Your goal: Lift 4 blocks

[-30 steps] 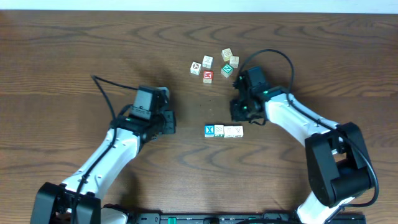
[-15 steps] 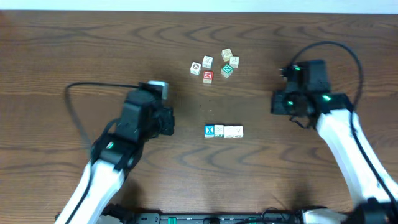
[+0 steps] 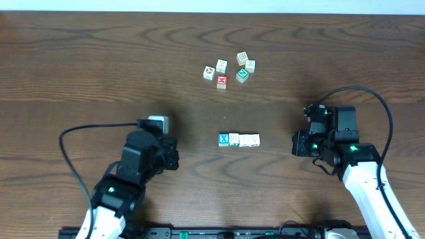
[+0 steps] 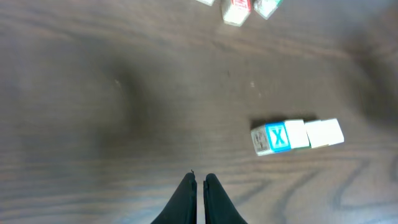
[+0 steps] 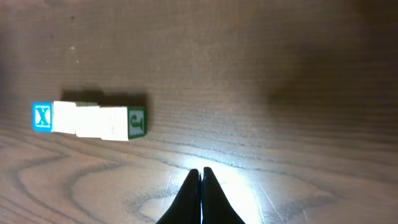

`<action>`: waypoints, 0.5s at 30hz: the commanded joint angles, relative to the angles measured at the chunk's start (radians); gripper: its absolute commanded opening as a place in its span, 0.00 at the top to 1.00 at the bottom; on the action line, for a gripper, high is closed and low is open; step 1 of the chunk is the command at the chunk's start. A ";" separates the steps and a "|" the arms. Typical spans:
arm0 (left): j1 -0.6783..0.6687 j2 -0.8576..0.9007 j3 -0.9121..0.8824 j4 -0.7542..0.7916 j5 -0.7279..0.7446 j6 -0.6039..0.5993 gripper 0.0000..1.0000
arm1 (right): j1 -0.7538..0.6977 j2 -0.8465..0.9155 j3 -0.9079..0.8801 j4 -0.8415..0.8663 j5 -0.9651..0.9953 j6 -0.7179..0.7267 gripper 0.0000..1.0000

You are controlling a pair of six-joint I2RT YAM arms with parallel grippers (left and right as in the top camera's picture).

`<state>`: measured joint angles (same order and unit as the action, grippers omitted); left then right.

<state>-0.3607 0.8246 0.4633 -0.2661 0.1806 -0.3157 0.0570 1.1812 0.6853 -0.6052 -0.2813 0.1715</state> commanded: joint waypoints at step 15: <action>0.002 0.583 -0.009 0.404 0.296 -0.056 0.93 | 0.063 0.220 -0.039 0.214 -0.139 0.037 0.99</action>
<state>-0.3611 1.3682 0.4511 0.1188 0.4183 -0.3630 0.0872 1.3548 0.6533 -0.4171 -0.3908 0.1978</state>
